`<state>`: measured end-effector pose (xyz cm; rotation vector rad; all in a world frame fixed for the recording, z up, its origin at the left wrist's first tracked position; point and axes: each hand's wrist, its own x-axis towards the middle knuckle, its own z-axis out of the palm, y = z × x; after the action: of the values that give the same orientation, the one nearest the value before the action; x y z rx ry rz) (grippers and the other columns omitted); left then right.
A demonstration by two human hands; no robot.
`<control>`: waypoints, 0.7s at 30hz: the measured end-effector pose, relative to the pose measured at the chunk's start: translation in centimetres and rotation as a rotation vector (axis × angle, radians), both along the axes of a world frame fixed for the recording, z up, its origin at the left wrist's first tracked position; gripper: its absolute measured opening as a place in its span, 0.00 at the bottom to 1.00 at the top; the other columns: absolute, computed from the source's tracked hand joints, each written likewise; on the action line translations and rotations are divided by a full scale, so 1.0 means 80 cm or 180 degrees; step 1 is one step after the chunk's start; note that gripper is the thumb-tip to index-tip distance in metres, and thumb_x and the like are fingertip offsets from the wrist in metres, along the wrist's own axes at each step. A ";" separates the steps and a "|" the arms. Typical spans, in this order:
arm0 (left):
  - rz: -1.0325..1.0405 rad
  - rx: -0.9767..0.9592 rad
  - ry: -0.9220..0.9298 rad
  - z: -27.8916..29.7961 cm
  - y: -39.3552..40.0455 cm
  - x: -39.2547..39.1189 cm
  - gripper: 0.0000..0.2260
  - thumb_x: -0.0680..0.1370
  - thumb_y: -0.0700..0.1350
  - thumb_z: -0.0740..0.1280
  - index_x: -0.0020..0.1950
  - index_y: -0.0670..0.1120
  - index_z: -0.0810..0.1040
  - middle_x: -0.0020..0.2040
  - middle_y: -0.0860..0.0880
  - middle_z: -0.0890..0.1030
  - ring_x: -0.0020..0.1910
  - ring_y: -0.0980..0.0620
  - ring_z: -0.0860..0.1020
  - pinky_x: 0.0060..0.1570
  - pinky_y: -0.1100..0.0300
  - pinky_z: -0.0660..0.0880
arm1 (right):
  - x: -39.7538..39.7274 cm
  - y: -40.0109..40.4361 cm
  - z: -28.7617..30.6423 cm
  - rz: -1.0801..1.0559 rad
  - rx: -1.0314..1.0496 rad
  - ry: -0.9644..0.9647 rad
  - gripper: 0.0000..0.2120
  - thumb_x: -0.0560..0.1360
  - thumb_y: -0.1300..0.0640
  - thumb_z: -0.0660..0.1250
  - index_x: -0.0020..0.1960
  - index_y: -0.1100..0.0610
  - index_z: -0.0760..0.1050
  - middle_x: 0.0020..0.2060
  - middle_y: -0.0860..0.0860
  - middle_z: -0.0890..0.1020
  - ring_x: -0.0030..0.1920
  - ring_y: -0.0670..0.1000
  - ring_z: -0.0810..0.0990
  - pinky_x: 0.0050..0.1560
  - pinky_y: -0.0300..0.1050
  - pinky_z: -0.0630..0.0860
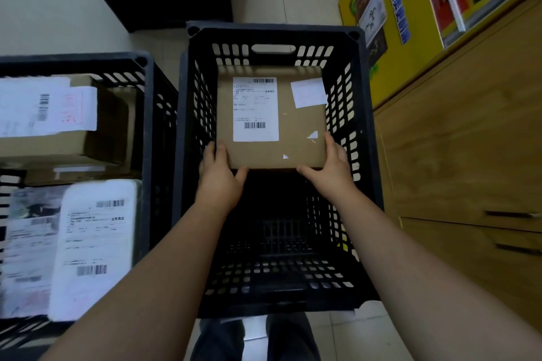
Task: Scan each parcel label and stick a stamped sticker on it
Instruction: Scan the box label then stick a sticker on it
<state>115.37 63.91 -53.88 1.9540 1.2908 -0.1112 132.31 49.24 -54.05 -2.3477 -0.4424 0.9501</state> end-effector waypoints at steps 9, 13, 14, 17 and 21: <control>-0.1565 0.1000 -0.0288 0.262 0.000 -0.049 0.29 0.78 0.59 0.65 0.76 0.51 0.65 0.75 0.53 0.66 0.74 0.53 0.62 0.74 0.53 0.61 | -0.047 -0.031 0.252 0.0989 0.0363 -0.0738 0.28 0.76 0.40 0.66 0.74 0.46 0.66 0.71 0.43 0.65 0.72 0.46 0.62 0.71 0.46 0.64; -0.1926 0.1464 -0.0488 0.407 0.003 -0.048 0.30 0.76 0.64 0.63 0.75 0.53 0.66 0.74 0.54 0.66 0.73 0.53 0.63 0.73 0.53 0.62 | -0.062 -0.035 0.390 0.1104 0.0561 -0.1290 0.31 0.75 0.37 0.66 0.75 0.45 0.65 0.72 0.43 0.64 0.72 0.45 0.61 0.69 0.46 0.64; -0.1966 0.1507 -0.0593 0.439 0.002 -0.048 0.31 0.75 0.66 0.61 0.75 0.54 0.67 0.74 0.53 0.67 0.73 0.53 0.63 0.73 0.54 0.62 | -0.062 -0.038 0.420 0.1068 0.0625 -0.1435 0.31 0.75 0.37 0.66 0.75 0.46 0.66 0.72 0.44 0.64 0.73 0.46 0.61 0.70 0.45 0.63; -0.2162 0.1697 -0.0962 0.522 -0.003 -0.041 0.34 0.72 0.69 0.58 0.74 0.53 0.69 0.74 0.52 0.67 0.73 0.52 0.64 0.73 0.55 0.60 | -0.063 -0.056 0.500 0.0768 0.0737 -0.1719 0.32 0.74 0.37 0.67 0.74 0.48 0.66 0.73 0.46 0.64 0.74 0.48 0.61 0.72 0.44 0.60; -0.2729 0.2021 -0.1509 0.610 -0.012 -0.020 0.30 0.75 0.65 0.63 0.74 0.54 0.68 0.75 0.53 0.67 0.73 0.51 0.63 0.72 0.54 0.59 | -0.087 -0.102 0.587 0.0206 0.0695 -0.2266 0.32 0.74 0.35 0.66 0.73 0.46 0.67 0.72 0.45 0.65 0.72 0.49 0.64 0.70 0.46 0.63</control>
<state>113.74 62.98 -5.09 2.7336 0.1088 0.3668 125.32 41.10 -7.13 -2.4149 -0.8474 0.0448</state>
